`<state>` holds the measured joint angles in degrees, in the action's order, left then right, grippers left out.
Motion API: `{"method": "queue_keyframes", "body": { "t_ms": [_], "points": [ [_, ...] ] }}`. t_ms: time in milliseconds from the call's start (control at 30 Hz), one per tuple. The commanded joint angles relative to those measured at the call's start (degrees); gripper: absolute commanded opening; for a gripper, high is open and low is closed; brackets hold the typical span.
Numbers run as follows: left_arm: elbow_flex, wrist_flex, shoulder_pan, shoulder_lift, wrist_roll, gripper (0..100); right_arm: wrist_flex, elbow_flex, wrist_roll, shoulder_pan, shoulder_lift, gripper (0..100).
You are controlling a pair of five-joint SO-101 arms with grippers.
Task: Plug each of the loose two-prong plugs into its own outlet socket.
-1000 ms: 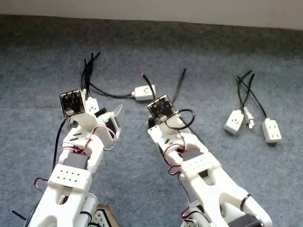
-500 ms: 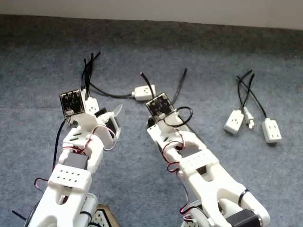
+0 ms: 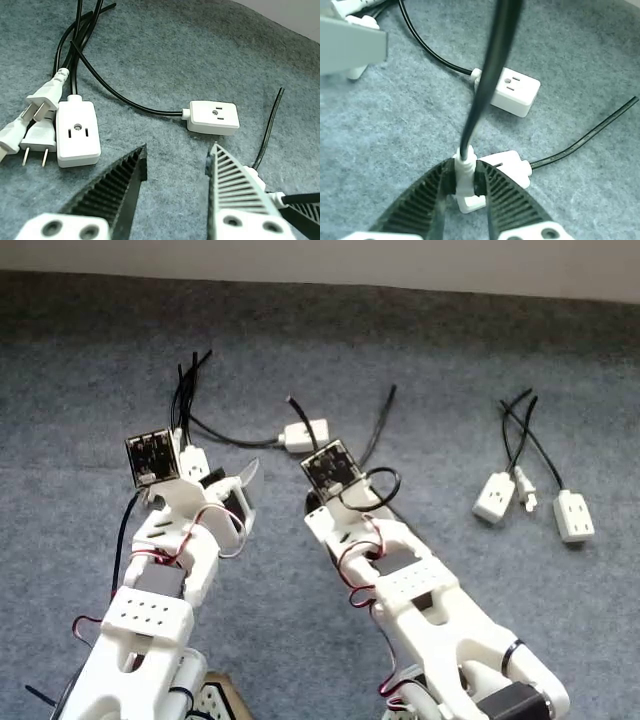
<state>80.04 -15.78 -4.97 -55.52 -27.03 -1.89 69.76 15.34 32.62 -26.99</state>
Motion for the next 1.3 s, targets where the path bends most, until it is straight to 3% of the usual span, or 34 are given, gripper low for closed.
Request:
{"method": "queue_keyframes", "body": {
  "t_ms": [0,133,367,533,733,867,1067,1267],
  "points": [
    [-0.22,0.97,-1.19,0.22,0.53,21,-0.13,-0.57,-0.44,-3.47,-2.33,0.8],
    [0.84,-0.26,-5.05,0.13,0.70,22,-0.13,-0.66,-0.53,-4.26,-2.51,0.8],
    [4.26,-0.97,-15.78,-0.22,12.92,22,-0.04,-0.66,-0.62,-4.18,-2.59,0.8],
    [6.11,-0.09,-17.27,0.22,13.80,22,-0.13,-0.57,-0.70,-4.18,-3.03,0.8],
    [12.70,7.30,-17.27,0.31,36.84,21,-0.40,-0.57,-0.70,-4.18,-3.03,0.8],
    [12.97,9.67,-17.27,0.22,37.89,21,-0.40,-0.57,-0.70,-3.82,-3.12,0.8],
    [13.32,20.57,-15.08,0.92,37.98,21,-0.48,-0.57,-0.70,-2.77,-3.12,0.8],
    [7.08,24.00,-14.11,17.89,37.98,21,-0.48,-0.57,-0.70,-2.77,-3.12,0.8]
  ]
}}
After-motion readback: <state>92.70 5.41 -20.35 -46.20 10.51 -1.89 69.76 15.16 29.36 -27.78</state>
